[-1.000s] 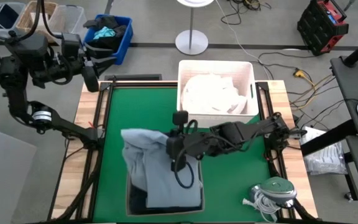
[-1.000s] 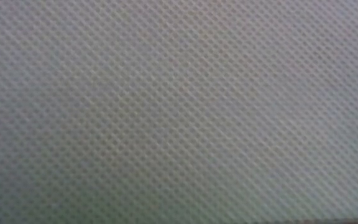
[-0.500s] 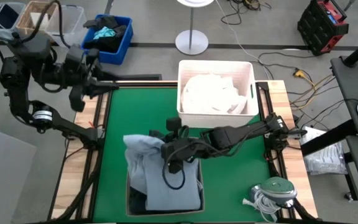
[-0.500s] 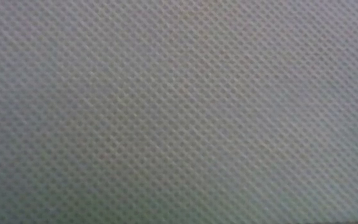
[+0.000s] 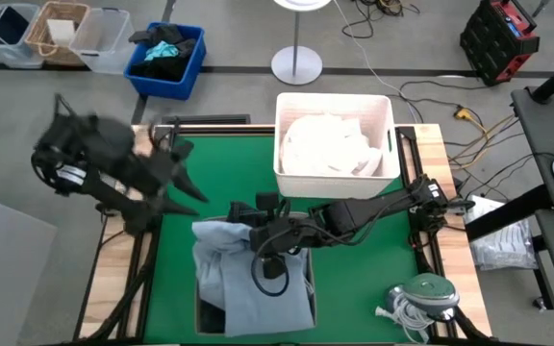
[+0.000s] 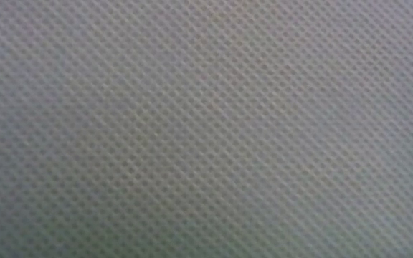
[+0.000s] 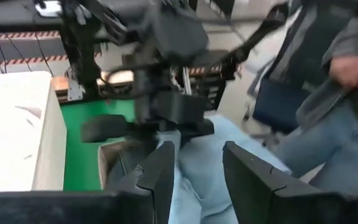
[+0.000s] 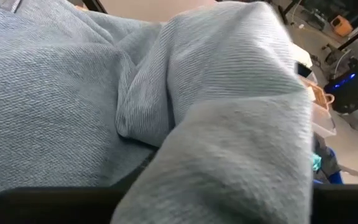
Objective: Sort clothes
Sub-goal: Put the light blue pants into the gray laundry organizer
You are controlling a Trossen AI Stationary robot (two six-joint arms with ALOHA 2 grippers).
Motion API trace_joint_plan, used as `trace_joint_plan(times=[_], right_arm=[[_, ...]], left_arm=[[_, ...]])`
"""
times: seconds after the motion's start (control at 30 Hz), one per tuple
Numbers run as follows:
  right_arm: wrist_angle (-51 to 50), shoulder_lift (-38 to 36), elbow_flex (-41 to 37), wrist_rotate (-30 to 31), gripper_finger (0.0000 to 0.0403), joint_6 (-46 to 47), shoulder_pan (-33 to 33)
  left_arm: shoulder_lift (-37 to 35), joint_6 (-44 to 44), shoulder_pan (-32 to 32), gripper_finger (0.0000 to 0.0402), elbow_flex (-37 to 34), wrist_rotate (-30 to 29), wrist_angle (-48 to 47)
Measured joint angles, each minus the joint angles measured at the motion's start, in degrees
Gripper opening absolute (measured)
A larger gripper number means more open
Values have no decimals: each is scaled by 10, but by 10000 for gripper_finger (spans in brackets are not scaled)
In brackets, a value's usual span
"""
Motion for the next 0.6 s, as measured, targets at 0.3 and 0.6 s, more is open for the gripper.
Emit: trace_joint_plan(times=[0.3, 0.6], right_arm=[[-2, -6, 3, -1, 180, 28, 8], [-4, -17, 3, -2, 207, 20, 30]], left_arm=[[8, -57, -112, 114, -92, -225, 42], [7, -71, -119, 114, -192, -181, 114]])
